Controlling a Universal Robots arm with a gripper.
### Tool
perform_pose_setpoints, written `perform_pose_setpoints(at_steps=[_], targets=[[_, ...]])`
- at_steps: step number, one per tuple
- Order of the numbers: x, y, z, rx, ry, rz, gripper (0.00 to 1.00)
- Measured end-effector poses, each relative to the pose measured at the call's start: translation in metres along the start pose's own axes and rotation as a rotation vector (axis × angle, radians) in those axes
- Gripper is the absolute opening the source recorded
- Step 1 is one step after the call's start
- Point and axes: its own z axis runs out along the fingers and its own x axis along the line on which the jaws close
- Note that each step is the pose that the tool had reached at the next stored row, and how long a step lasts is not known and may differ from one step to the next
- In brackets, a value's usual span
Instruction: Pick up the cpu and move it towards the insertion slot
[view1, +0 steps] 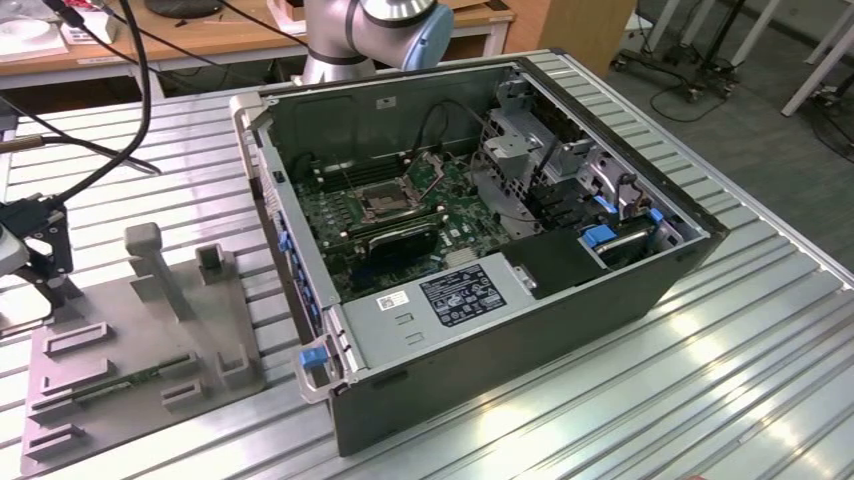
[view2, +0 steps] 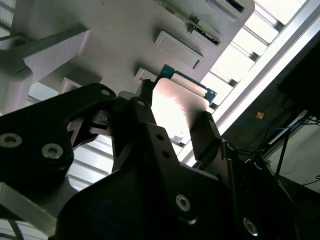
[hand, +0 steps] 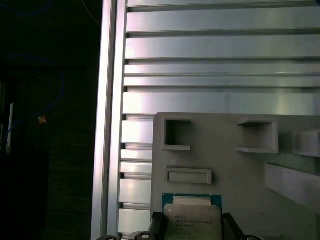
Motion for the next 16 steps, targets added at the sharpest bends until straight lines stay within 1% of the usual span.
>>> perform_pose_setpoints(at_steps=[5, 6, 16], targets=[[0.0000, 0.0000, -0.0008, 0.0000, 0.0000, 0.000, 0.54], [0.0000, 0.0001, -0.0030, 0.0000, 0.0000, 0.000, 0.54], [0.0000, 0.0002, -0.0063, 0.0000, 0.0000, 0.000, 0.54]])
